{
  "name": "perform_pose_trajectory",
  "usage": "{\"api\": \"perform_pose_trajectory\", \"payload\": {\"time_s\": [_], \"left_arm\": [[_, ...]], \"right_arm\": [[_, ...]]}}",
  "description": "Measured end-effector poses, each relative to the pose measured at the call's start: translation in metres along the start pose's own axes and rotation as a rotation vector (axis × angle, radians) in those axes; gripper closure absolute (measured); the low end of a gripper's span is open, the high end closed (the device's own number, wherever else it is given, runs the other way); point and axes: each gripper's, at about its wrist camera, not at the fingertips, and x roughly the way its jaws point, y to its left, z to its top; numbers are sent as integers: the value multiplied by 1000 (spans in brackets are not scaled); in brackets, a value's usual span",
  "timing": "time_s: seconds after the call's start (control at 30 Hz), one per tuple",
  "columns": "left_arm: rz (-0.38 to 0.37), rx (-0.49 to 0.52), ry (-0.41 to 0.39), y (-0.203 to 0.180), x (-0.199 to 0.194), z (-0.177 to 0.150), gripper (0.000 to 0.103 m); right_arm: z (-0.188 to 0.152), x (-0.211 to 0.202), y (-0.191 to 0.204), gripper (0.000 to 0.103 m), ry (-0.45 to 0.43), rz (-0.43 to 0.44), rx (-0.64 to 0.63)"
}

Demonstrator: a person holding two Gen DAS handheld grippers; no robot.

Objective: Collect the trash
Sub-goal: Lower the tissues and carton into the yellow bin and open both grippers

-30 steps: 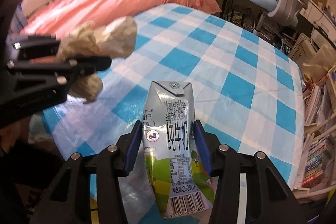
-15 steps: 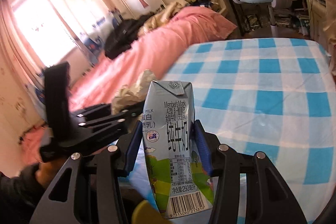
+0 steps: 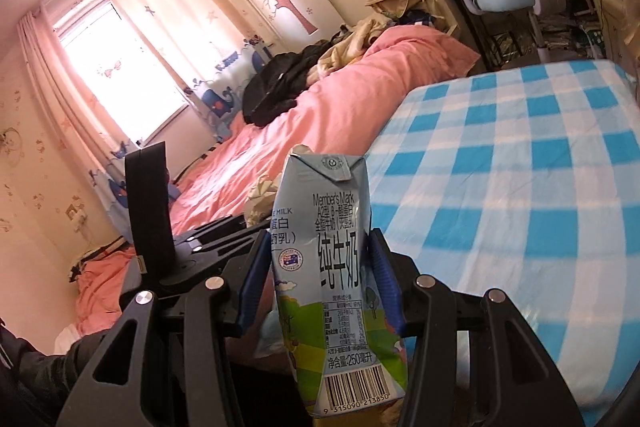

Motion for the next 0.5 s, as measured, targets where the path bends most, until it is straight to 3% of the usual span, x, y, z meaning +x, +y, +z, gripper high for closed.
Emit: {"api": "perform_pose_trajectory", "payload": {"time_s": [0.23, 0.5], "left_arm": [[-1, -5, 14, 4, -28, -40, 79], [-4, 26, 23, -1, -48, -67, 79]], "right_arm": [[-40, -12, 12, 54, 27, 13, 34], [-64, -22, 20, 54, 35, 11, 52]]}}
